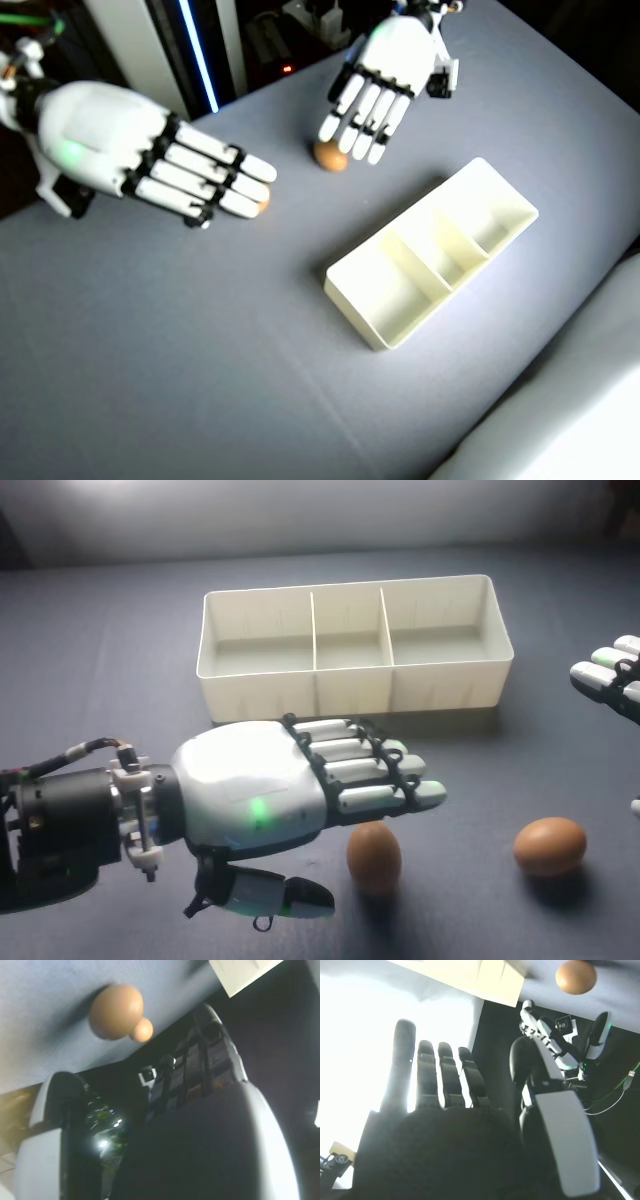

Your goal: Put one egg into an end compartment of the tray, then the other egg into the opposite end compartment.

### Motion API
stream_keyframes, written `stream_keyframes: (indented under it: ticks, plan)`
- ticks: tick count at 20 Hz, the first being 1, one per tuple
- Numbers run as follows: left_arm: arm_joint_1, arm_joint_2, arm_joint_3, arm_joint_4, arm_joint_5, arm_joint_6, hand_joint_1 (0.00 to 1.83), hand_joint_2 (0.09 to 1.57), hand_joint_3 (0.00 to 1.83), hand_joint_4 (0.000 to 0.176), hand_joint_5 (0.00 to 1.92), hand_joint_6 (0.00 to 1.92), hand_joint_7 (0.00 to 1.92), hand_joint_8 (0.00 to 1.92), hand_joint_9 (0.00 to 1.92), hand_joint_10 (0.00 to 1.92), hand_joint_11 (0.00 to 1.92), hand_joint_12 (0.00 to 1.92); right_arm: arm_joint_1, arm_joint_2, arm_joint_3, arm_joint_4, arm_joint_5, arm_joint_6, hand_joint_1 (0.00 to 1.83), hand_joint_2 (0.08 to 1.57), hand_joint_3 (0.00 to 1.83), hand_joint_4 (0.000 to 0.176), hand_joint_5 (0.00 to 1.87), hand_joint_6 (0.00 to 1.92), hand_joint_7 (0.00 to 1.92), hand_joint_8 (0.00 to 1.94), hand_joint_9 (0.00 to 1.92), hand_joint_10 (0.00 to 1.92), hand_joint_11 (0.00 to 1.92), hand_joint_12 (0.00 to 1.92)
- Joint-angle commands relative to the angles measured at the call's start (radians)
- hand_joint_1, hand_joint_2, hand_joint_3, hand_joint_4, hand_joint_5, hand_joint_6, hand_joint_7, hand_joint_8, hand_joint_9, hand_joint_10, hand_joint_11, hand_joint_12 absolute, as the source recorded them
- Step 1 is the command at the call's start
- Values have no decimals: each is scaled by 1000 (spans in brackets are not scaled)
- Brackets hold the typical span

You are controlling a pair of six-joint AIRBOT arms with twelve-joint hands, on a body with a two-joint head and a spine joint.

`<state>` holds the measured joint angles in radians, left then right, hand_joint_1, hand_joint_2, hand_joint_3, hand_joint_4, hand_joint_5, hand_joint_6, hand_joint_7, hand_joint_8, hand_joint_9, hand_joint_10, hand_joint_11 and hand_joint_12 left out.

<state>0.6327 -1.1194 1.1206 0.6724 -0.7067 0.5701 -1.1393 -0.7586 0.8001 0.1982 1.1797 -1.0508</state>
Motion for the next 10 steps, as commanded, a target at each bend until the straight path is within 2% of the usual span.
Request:
stream_keyframes:
  ticks: [1, 2, 3, 4, 5, 6, 8, 9, 10]
  plan:
    - [-15, -4, 3, -10, -85, -9, 759, 1120, 0, 50, 75, 82, 137, 67, 0, 524, 0, 1424, 3, -1, 4, 3, 122, 5, 495, 1406, 2, 0, 0, 0, 0, 0, 0, 0, 0, 1921]
    - [-27, -9, 6, 11, -75, -21, 759, 1120, 0, 50, 75, 82, 137, 67, 0, 524, 0, 1424, 3, -2, 4, 3, 122, 6, 495, 1406, 2, 0, 0, 0, 0, 0, 0, 0, 0, 1921]
    - [-46, -18, 10, 45, -57, -38, 797, 1084, 0, 42, 16, 256, 138, 125, 0, 627, 0, 1604, 2, -3, 4, 5, 122, 6, 522, 1406, 1, 0, 0, 0, 0, 0, 0, 0, 0, 1921]
    - [-50, -21, 12, 51, -55, -41, 797, 1084, 0, 42, 16, 256, 138, 125, 0, 627, 0, 1604, 2, -3, 4, 6, 122, 6, 522, 1406, 1, 0, 0, 0, 0, 0, 0, 0, 0, 1921]
    - [-59, -28, 16, 73, -45, -55, 761, 1115, 0, 46, 2, 162, 70, 124, 0, 476, 0, 1584, 2, -5, 5, 7, 123, 6, 525, 1405, 1, 0, 0, 0, 0, 0, 0, 0, 0, 1921]
    - [-71, -39, 23, 99, -31, -71, 778, 1101, 0, 43, 0, 228, 71, 165, 0, 517, 0, 1621, 2, -7, 6, 7, 123, 6, 526, 1406, 1, 0, 0, 0, 0, 0, 0, 0, 0, 1921]
    - [-83, -57, 37, 131, -5, -92, 777, 1097, 0, 45, 0, 286, 4, 361, 0, 605, 0, 1697, 2, -8, 7, 7, 126, 6, 498, 1416, 6, 0, 0, 0, 0, 0, 0, 0, 0, 1921]
    - [-84, -64, 45, 134, 10, -95, 809, 1124, 8, 32, 0, 378, 0, 471, 0, 681, 0, 1707, 2, -9, 8, 7, 127, 6, 469, 1421, 8, 0, 0, 0, 0, 0, 0, 0, 0, 1921]
    - [-84, -69, 50, 134, 17, -95, 809, 1124, 8, 32, 0, 378, 0, 471, 0, 681, 0, 1707, 2, -9, 8, 7, 128, 7, 469, 1421, 8, 0, 0, 0, 0, 0, 0, 0, 0, 1921]
